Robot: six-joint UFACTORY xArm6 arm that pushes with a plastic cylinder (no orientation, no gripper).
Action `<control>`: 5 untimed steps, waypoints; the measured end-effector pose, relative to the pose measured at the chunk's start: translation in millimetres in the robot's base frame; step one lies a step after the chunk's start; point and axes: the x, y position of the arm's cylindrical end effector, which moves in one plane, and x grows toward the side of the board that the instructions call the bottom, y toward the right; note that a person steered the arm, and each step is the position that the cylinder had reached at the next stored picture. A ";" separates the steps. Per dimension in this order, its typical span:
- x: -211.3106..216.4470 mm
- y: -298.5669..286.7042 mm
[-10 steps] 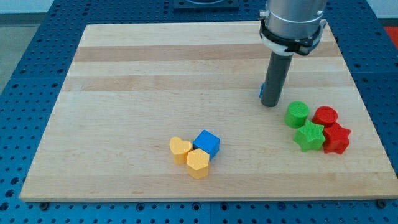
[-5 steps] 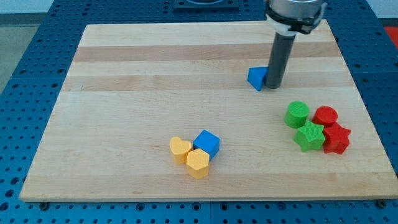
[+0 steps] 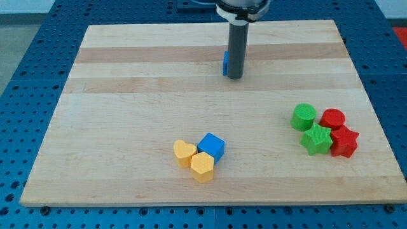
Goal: Place the triangle to the top center of the board
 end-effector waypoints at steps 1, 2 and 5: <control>-14.6 -13.7; -27.4 -16.3; -70.3 -16.7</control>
